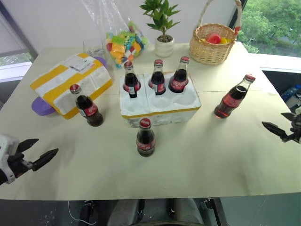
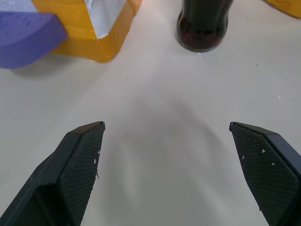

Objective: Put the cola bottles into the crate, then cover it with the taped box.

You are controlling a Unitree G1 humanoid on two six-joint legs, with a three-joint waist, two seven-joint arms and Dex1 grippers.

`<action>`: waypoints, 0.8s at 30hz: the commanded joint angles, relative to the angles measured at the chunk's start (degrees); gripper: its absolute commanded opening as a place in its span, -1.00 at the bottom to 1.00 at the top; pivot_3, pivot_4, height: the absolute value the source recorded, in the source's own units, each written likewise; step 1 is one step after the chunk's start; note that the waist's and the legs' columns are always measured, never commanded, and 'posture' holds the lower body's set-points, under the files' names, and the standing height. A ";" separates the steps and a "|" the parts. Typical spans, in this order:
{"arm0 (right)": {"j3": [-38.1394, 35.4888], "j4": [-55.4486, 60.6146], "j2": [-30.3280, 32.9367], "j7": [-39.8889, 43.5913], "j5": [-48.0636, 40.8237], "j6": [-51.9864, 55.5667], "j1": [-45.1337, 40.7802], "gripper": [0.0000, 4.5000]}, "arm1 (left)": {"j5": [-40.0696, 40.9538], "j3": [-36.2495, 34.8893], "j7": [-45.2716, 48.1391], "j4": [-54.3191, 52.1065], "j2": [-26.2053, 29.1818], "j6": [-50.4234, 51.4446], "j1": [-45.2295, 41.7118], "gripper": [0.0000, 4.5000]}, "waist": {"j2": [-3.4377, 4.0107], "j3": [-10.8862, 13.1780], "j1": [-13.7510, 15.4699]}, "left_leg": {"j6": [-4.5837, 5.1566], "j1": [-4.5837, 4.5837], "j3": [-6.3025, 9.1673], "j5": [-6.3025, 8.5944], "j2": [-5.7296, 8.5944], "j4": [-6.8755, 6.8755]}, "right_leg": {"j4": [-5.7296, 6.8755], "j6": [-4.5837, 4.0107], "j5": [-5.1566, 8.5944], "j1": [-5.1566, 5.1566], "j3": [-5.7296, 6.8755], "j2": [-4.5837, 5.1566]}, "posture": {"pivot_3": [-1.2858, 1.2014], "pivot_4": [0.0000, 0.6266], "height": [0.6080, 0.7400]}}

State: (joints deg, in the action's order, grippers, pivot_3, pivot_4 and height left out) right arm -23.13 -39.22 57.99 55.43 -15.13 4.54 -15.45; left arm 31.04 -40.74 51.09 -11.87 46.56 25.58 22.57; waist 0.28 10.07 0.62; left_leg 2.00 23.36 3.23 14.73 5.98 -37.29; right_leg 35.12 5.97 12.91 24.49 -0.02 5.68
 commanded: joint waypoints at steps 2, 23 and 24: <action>-2.31 2.44 0.38 -1.07 -1.68 0.38 0.38 0.97 | -1.06 -0.63 -1.13 0.10 -0.06 -0.87 -0.90 0.98 | 0.00 0.00 -0.03 | 0.00 0.00 0.00 0.00 0.00 0.00 | 0.00 0.00 0.00 0.00 0.00 0.00 | 0.03 -0.52 0.88; -4.60 10.63 4.31 5.58 -10.66 15.31 -1.48 0.97 | 4.31 0.59 -0.24 -1.21 1.52 4.74 -9.30 0.98 | 0.07 0.03 0.00 | 0.00 0.00 0.00 0.00 0.00 -0.01 | 0.02 0.01 -0.01 0.01 0.00 0.00 | 0.03 -0.52 0.88; -5.00 13.50 5.55 8.10 -12.51 18.01 -1.02 0.97 | 4.67 1.08 0.29 -1.45 2.08 5.16 -10.16 0.98 | 0.13 0.07 0.01 | 0.00 0.00 -0.01 -0.01 0.01 -0.01 | 0.02 0.02 -0.01 0.01 -0.01 0.00 | 0.03 -0.52 0.88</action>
State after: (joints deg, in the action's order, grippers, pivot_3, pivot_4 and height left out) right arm -24.63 -31.03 60.21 60.33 -23.86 19.31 -15.54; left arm 34.34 -39.11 50.58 -11.57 47.10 30.17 13.18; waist 0.41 10.14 0.63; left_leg 2.01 23.36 3.23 14.72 5.99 -37.30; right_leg 35.14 5.99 12.90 24.51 -0.03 5.68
